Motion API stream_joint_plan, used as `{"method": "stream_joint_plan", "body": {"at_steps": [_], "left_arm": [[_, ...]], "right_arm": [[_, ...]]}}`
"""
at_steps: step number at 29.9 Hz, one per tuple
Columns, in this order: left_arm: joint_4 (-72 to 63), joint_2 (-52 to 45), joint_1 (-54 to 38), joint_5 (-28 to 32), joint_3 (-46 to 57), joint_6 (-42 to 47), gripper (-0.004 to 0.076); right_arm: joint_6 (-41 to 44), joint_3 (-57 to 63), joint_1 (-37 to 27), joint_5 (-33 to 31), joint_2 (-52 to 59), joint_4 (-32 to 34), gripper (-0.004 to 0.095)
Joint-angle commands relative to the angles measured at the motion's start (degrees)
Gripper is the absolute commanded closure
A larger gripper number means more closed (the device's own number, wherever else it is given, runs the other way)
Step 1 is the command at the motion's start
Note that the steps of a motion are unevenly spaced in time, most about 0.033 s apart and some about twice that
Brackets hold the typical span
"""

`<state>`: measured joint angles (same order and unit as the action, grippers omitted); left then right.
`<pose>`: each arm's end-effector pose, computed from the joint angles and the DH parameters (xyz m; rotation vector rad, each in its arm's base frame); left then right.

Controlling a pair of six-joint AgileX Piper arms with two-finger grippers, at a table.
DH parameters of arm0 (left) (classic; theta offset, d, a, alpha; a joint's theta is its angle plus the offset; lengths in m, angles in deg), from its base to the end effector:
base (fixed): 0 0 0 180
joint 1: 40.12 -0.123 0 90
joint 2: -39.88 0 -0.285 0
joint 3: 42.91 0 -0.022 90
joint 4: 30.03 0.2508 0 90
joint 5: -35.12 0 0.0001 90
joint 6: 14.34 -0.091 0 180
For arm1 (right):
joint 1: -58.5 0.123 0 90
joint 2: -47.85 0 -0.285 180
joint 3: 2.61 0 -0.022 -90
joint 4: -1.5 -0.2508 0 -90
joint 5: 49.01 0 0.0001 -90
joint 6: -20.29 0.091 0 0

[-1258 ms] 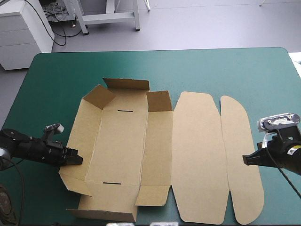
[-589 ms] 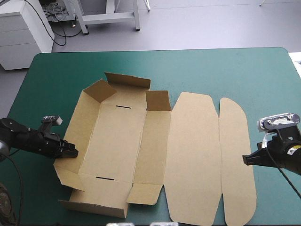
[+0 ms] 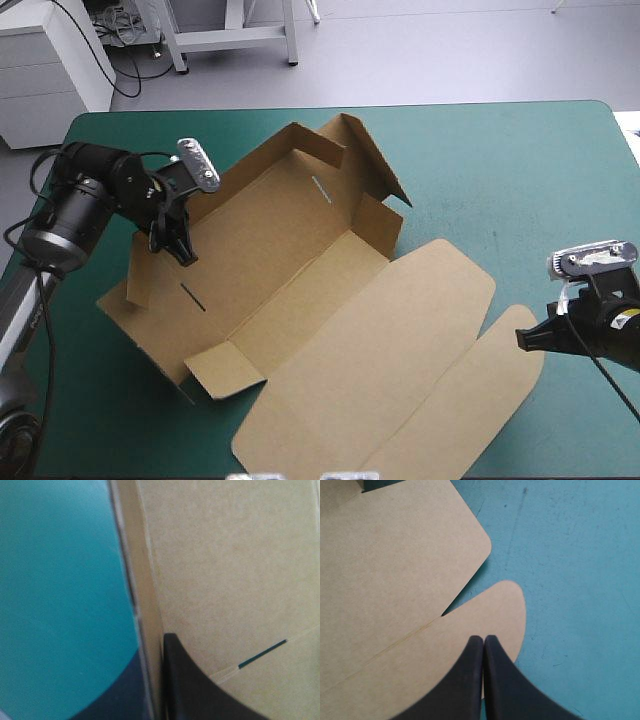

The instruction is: Fold the box

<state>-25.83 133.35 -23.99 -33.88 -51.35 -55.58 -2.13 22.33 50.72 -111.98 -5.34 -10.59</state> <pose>0.2947 -0.0787 0.3695 1.3112 2.3668 0.2340 0.1280 -0.0003 0.3552 -0.2742 2.4173 0.0377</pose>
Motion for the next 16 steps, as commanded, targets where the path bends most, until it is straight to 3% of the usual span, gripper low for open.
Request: {"method": "stream_joint_plan", "body": {"at_steps": [1,7,16], "left_arm": [[7.7,-0.5,6.9,3.3,-4.5,-0.5,0.0734],[14.0,0.9,16.5,11.3,-4.7,1.0,0.0734],[14.3,1.1,26.6,16.3,-4.7,-1.4,0.0734]], "right_arm": [[-0.5,-1.5,-0.2,2.2,0.3,-0.9,0.0927],[-0.5,-1.5,-0.2,1.1,0.3,-1.5,0.0927],[-0.5,-1.5,-0.2,0.8,0.3,-2.1,0.0927]]}}
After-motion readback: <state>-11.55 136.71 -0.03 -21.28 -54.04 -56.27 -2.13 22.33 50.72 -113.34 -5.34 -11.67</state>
